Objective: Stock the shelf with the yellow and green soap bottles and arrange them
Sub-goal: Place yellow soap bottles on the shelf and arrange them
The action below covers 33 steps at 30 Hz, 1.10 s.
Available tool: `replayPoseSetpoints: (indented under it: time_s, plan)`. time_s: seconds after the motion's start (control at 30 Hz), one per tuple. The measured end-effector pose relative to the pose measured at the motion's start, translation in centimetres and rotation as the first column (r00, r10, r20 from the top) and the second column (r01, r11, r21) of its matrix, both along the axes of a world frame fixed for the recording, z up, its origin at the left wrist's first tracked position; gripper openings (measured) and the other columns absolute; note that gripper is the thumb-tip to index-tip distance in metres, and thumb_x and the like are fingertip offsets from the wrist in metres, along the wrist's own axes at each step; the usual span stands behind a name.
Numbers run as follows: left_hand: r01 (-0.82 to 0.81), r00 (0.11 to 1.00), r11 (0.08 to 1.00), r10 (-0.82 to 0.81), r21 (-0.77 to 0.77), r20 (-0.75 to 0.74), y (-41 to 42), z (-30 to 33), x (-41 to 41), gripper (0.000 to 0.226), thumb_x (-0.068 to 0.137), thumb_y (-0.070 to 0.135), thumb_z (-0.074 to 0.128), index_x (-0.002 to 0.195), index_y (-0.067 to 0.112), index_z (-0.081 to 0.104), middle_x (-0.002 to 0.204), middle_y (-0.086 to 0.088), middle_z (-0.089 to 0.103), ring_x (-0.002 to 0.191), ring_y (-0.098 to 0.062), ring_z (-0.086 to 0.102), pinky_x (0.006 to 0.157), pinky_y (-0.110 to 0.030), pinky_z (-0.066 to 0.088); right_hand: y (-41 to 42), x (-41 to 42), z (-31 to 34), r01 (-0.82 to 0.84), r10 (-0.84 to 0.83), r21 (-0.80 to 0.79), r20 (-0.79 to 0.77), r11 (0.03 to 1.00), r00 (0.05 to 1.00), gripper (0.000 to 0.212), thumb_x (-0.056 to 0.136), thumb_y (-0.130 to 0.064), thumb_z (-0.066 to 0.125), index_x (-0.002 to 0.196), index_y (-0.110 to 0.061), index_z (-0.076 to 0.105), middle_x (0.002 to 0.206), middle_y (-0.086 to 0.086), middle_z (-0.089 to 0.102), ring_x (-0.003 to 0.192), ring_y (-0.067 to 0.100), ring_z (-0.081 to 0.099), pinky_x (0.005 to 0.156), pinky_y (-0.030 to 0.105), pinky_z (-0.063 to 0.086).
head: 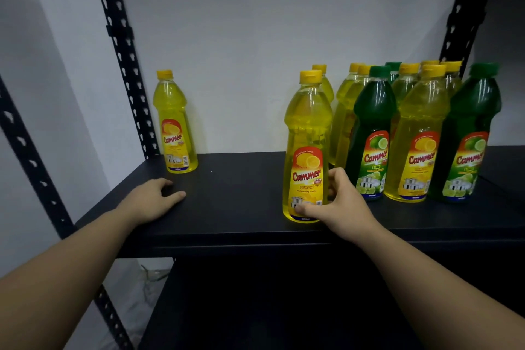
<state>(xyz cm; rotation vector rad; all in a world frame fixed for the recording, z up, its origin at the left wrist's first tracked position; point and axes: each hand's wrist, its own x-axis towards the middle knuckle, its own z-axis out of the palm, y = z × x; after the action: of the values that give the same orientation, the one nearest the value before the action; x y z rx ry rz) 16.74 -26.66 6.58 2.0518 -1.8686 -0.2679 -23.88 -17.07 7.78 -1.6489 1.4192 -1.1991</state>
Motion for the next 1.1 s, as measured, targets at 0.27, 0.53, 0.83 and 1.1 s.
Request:
replayPoseSetpoints:
  time_s: [0.27, 0.53, 0.83, 1.1]
  plan:
    - [0.019, 1.0, 0.997, -0.019, -0.071, -0.002, 2.4, -0.1, -0.1, 0.068, 0.091, 0.069, 0.059, 0.142, 0.024, 0.057, 0.145, 0.0, 0.059, 0.13, -0.024, 0.057, 0.102, -0.039, 0.046, -1.2, 1.1, 0.0, -0.01, 0.01, 0.008, -0.054, 1.0, 0.998, 0.08, 0.066, -0.037, 0.095, 0.129, -0.026, 0.047, 0.118, -0.012, 0.066, 0.103, 0.004, 0.065, 0.073, 0.017, 0.052]
    - [0.009, 0.999, 0.996, -0.012, -0.087, -0.032, 2.9, 0.1, -0.3, 0.066, 0.089, 0.068, 0.062, 0.138, 0.023, 0.061, 0.141, 0.001, 0.062, 0.128, -0.023, 0.058, 0.099, -0.038, 0.046, -6.0, 4.9, -0.1, 0.024, -0.019, 0.034, -0.121, 0.999, 0.992, 0.082, 0.065, -0.042, 0.095, 0.128, -0.025, 0.044, 0.125, -0.006, 0.064, 0.112, 0.016, 0.064, 0.096, 0.038, 0.056]
    - [-0.009, 0.998, 0.996, 0.004, -0.091, -0.056, 2.6, 0.0, 0.0, 0.065, 0.086, 0.07, 0.064, 0.134, 0.026, 0.063, 0.138, 0.003, 0.062, 0.126, -0.021, 0.058, 0.099, -0.038, 0.048, -11.5, 9.7, -0.2, 0.092, -0.086, 0.018, -0.201, 0.996, 0.976, 0.083, 0.074, -0.042, 0.09, 0.138, -0.021, 0.041, 0.135, 0.003, 0.061, 0.119, 0.024, 0.063, 0.097, 0.042, 0.055]
    - [-0.016, 0.997, 0.993, 0.008, -0.113, -0.073, 2.2, -0.3, 0.1, 0.062, 0.085, 0.069, 0.066, 0.13, 0.027, 0.064, 0.134, 0.004, 0.06, 0.122, -0.019, 0.058, 0.095, -0.036, 0.048, -15.8, 12.1, 0.1, 0.092, -0.082, 0.034, -0.232, 0.995, 0.969, 0.082, 0.077, -0.043, 0.088, 0.138, -0.02, 0.038, 0.138, 0.006, 0.058, 0.124, 0.029, 0.06, 0.099, 0.044, 0.052]
